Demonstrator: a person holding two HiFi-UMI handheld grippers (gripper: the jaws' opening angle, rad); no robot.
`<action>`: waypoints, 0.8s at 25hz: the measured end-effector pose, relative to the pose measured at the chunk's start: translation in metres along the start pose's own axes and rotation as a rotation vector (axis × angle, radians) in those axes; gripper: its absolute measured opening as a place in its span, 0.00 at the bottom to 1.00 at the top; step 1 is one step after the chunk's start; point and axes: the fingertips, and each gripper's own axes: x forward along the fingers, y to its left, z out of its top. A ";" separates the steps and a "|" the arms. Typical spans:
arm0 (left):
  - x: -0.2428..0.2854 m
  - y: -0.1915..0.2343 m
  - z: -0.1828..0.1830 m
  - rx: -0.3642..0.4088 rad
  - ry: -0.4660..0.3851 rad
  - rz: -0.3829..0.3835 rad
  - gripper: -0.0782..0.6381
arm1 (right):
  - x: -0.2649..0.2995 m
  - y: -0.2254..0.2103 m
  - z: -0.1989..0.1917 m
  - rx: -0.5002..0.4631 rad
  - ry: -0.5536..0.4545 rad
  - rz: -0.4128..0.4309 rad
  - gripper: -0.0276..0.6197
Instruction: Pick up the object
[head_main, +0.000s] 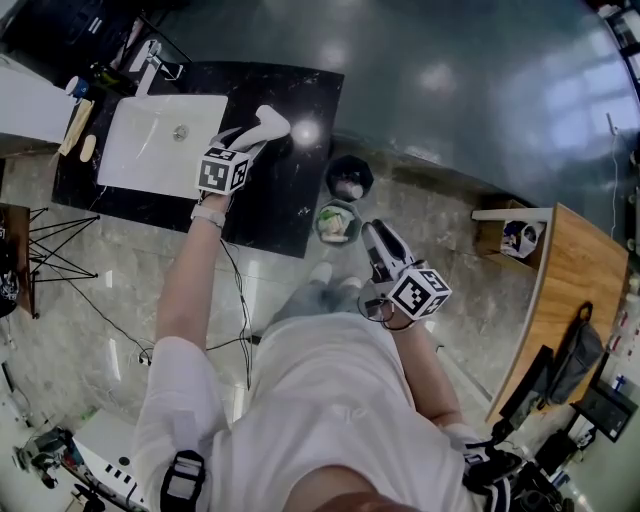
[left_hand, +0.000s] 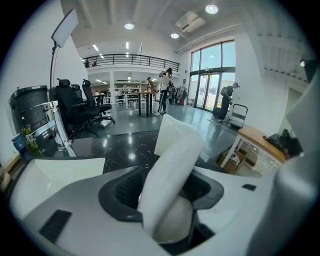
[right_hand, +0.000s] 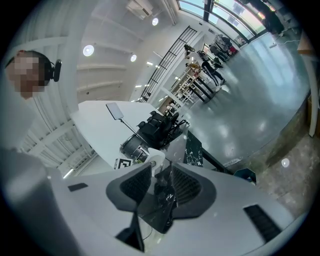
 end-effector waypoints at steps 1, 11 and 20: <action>-0.003 -0.001 0.000 0.002 -0.004 0.003 0.44 | -0.001 0.001 -0.001 0.000 -0.001 0.000 0.26; -0.031 -0.021 0.018 0.054 -0.065 -0.001 0.44 | -0.019 0.012 -0.009 -0.004 -0.032 0.001 0.26; -0.072 -0.071 0.063 0.051 -0.211 -0.082 0.44 | -0.044 0.025 0.006 -0.021 -0.123 -0.002 0.26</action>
